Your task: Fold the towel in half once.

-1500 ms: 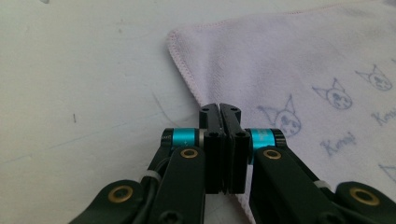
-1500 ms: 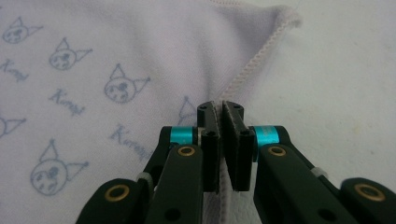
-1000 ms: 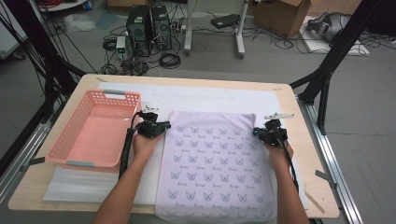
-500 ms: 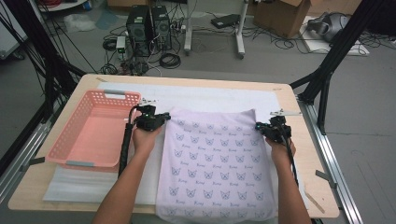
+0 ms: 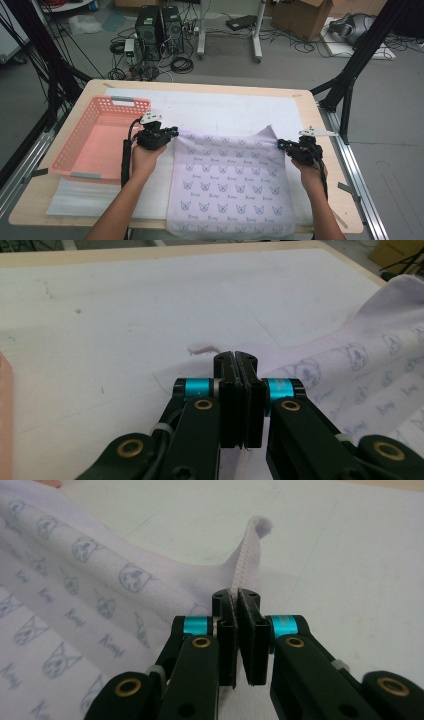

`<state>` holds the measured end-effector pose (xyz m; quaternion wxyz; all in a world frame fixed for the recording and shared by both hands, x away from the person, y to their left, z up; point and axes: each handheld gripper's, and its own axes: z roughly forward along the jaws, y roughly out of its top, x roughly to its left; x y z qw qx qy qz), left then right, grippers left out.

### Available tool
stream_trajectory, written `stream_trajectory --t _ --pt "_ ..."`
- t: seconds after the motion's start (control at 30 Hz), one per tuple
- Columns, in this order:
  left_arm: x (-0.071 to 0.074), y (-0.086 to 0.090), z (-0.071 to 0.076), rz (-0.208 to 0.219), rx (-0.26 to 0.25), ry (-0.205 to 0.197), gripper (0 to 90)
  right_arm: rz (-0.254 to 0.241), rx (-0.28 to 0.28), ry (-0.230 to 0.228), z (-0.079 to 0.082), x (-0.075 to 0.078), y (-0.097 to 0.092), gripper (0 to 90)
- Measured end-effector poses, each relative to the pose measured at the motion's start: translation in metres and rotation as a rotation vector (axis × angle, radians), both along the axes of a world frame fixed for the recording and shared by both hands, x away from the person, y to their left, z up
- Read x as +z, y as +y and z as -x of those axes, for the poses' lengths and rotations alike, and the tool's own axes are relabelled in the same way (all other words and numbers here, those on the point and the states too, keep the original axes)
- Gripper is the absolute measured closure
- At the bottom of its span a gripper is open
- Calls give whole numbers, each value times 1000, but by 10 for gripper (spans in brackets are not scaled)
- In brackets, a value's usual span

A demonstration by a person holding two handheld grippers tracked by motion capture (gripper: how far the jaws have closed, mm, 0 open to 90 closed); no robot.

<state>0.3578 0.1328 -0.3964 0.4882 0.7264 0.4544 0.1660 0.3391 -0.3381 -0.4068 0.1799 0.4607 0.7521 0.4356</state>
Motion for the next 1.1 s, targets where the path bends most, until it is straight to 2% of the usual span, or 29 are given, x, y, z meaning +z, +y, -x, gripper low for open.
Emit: stream_trajectory --t 0.17,0.3,0.4,0.53,0.7,0.8,0.83,0.87,0.97,1.03,1.1 --pt "-10 1 23 10 -36 12 883 -13 11 -3 19 -3 -5 865" --pt "-17 6 40 7 -47 14 881 -13 31 7 33 -8 -6 864" --pt "-23 7 49 8 -57 31 880 -3 42 27 40 -12 -8 863" --pt "-29 7 58 -19 -69 45 879 15 55 41 48 -16 -6 863" --pt "-41 6 64 -30 -84 83 878 29 73 77 56 -28 -8 863" --pt "-42 4 63 -33 -85 75 870 46 75 87 57 -31 -7 855" --pt "-43 4 62 -42 -79 63 847 50 73 86 57 -30 -5 843" --pt "-44 4 61 -51 -74 55 775 57 69 80 57 -30 -4 813" --pt "-45 5 56 -12 -48 57 528 62 36 62 56 -27 -3 681" --pt "-45 6 52 9 -48 51 459 45 14 52 56 -25 -3 624" --pt "-44 4 48 20 -42 43 431 30 -8 31 54 -21 -3 578"
